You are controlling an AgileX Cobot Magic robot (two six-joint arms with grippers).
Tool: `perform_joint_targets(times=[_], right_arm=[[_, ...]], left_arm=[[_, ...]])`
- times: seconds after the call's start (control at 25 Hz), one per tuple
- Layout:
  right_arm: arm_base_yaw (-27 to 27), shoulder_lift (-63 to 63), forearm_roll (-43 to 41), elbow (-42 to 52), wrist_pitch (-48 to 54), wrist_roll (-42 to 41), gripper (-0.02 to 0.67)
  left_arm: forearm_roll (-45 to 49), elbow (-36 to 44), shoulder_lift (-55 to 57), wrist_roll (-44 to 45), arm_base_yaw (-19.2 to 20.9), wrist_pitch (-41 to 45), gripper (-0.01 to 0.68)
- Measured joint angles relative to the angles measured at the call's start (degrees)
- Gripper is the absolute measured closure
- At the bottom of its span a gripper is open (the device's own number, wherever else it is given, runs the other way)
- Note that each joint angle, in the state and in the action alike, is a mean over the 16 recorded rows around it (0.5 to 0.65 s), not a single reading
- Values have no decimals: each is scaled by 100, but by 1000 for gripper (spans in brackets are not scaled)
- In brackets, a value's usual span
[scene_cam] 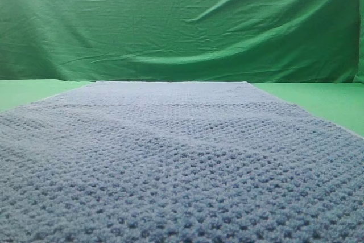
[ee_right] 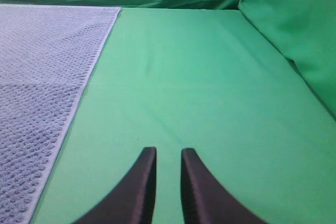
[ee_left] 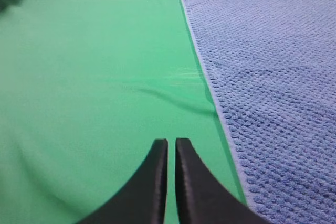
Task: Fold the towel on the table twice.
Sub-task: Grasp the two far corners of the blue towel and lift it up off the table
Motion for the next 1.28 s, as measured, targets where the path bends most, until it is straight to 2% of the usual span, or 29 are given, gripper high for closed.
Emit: perform_joint_targets(times=[0.88, 1.28], right_arm=[[0, 0, 17, 1, -22, 0, 549], [0, 0, 240, 6, -948, 0, 549]], left_arm=[[-149, 2, 0, 0, 0, -63, 603], [-1215, 7, 0, 0, 0, -1144, 603]])
